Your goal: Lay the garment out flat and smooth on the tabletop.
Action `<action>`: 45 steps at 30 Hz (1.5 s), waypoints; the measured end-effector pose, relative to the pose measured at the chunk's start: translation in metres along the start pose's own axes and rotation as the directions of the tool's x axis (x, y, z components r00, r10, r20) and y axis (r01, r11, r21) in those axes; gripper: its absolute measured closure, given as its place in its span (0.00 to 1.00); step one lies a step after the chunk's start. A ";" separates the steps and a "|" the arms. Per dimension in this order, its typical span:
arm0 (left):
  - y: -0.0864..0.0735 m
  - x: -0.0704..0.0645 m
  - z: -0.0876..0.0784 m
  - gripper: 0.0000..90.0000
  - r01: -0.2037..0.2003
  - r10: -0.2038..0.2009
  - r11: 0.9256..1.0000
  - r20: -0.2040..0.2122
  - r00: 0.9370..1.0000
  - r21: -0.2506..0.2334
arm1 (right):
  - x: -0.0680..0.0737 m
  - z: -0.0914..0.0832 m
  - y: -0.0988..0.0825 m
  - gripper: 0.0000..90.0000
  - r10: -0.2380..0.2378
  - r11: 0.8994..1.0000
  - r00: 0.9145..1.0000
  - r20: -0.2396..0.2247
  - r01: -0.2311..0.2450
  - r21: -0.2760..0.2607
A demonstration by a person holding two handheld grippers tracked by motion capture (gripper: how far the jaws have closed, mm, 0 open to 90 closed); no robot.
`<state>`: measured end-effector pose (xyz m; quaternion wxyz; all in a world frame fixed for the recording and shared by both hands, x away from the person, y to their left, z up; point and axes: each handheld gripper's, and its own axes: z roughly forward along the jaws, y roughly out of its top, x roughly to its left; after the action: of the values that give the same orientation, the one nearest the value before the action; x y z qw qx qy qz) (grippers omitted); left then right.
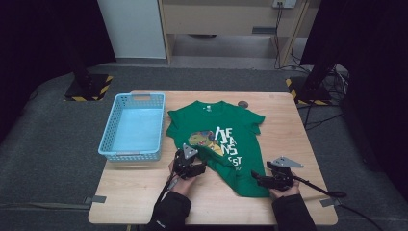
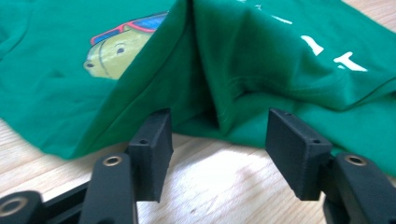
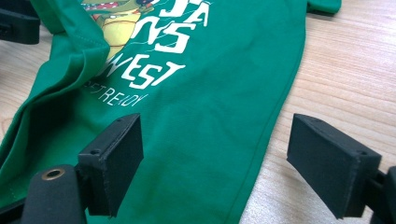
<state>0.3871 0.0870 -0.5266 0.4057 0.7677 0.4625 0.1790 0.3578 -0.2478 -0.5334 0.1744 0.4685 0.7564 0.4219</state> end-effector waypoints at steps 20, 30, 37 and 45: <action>0.008 -0.003 0.008 0.91 0.018 -0.018 1.000 0.026 1.000 0.003 | 0.000 0.001 0.000 0.20 0.001 1.000 1.000 -0.011 -0.001 0.015; 0.008 -0.002 -0.011 0.96 0.015 -0.017 1.000 0.082 0.997 0.021 | 0.000 0.001 0.000 0.21 0.001 1.000 1.000 -0.021 -0.001 0.013; 0.005 -0.004 -0.035 0.96 -0.017 0.012 0.999 0.103 0.995 0.050 | 0.000 0.000 0.000 0.21 -0.001 1.000 1.000 -0.021 0.001 0.006; -0.013 0.006 -0.068 0.96 -0.005 -0.009 0.995 0.143 0.990 0.101 | 0.001 0.000 0.000 0.21 0.002 1.000 1.000 -0.024 -0.002 0.002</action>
<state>0.3385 0.1258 -0.4963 0.3986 0.7978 0.4414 0.0990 0.3574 -0.2472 -0.5337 0.1646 0.4643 0.7584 0.4268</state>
